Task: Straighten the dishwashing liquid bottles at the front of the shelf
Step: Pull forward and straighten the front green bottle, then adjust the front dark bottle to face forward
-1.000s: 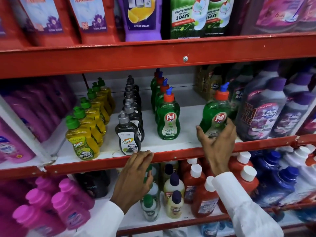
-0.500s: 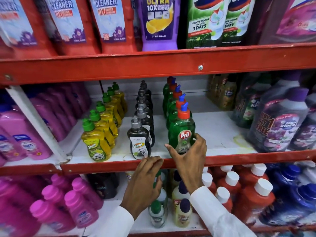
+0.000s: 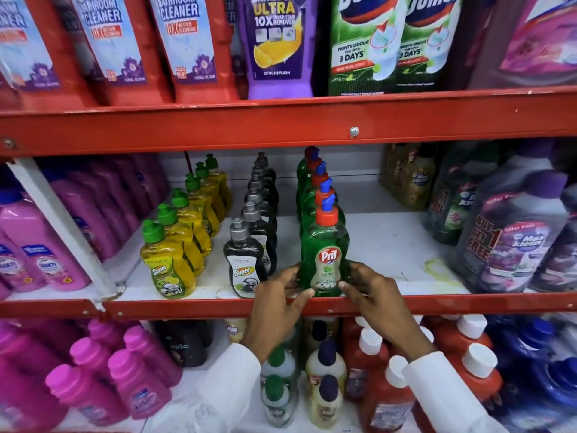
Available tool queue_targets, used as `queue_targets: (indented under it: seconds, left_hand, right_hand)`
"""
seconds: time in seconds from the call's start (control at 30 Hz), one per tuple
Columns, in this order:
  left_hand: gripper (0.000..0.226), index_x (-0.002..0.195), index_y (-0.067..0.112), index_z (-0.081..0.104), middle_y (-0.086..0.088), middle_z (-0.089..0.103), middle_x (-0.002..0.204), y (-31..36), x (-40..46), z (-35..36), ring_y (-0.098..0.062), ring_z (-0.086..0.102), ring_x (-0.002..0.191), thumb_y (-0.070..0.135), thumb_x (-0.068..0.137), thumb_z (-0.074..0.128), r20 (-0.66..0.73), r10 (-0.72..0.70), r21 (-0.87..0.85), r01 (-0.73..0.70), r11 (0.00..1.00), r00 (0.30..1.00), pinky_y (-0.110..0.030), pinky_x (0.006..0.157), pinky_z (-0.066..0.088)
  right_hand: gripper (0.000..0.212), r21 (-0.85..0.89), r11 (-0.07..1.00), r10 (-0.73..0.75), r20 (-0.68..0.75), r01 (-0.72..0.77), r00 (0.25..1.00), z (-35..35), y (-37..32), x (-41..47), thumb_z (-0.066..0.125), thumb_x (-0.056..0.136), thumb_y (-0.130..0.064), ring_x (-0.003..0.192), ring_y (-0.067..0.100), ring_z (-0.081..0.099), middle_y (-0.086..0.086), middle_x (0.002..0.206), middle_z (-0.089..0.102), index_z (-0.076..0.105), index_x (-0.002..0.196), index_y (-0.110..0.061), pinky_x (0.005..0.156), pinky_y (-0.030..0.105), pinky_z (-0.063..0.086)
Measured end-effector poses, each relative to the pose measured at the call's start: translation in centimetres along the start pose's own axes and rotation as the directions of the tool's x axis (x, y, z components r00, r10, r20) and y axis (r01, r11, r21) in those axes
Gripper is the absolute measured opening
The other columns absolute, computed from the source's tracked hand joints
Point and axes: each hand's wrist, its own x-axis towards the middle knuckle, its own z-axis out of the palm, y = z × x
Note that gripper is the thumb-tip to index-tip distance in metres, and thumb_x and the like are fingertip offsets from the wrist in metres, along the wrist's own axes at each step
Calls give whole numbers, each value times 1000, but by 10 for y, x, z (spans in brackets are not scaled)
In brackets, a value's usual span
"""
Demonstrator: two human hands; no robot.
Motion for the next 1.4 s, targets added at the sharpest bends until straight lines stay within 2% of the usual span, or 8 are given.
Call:
queue_targets:
  seconds: [0.17,0.67,0.77,0.83,0.93,1.13,1.3,1.4]
  left_hand:
    - [37,119,21,67,6,76,108,-7,6,6,-3,70,98,17,84,76,-2,-67,-126,67,990,998,-39,92,58]
    - [45,129,19,61,7,70,118,5,0,1,7,64,104,14,86,74,8,-11,-189,12,982,1000,-23,94,54]
    - [32,121,20,68,7,73,116,4,-20,-13,3,66,104,16,90,69,-193,45,-131,-71,989,980,-19,91,53]
    - [19,102,19,75,6,76,102,-4,-34,-28,-4,69,97,12,87,66,-433,111,-71,-157,985,894,-23,87,54]
    - [19,96,16,69,-1,71,98,-28,-34,-54,-15,68,93,5,84,59,-621,53,-93,-140,986,782,-34,81,56]
    - [48,130,16,51,-6,65,127,-63,-15,-79,-14,64,110,1,85,59,-265,-22,21,29,999,964,-31,96,53]
    - [36,119,14,63,11,69,105,-69,-7,-84,21,60,87,4,85,68,-175,-3,12,5,1000,984,-8,85,51]
    - [35,116,10,65,13,67,103,-69,-8,-84,25,58,85,2,83,72,-157,21,-21,-25,999,987,-3,82,48]
  right_hand:
    - [31,84,996,23,-29,-20,999,-1,6,0,69,90,-19,98,0,70,-8,107,75,64,120,-23,88,19,56]
    - [39,99,988,136,-188,-119,973,8,-8,-10,71,88,-22,86,-11,66,-5,107,72,60,125,-19,73,3,48]
    - [29,145,988,114,-525,-44,843,21,-34,-30,67,89,-19,92,13,67,-1,110,69,59,117,-20,86,25,54]
    - [16,73,996,-3,-617,61,787,36,-60,-45,64,89,-15,87,11,62,-1,99,67,62,104,-18,86,12,46]
    - [19,-33,986,-161,-427,163,890,71,-81,-44,66,88,-8,90,5,63,-7,102,68,66,103,-20,87,6,43]
    - [37,-51,996,-69,-46,67,997,112,-96,2,62,93,-16,112,12,64,-2,125,68,57,130,-17,94,9,38]
    - [31,-89,995,-58,-24,56,998,111,-95,11,62,93,-13,100,9,66,3,117,74,64,124,-16,81,-7,34]
    - [31,-97,995,-23,-38,19,999,111,-91,11,61,94,-13,104,14,68,3,118,73,63,125,-15,89,7,41]
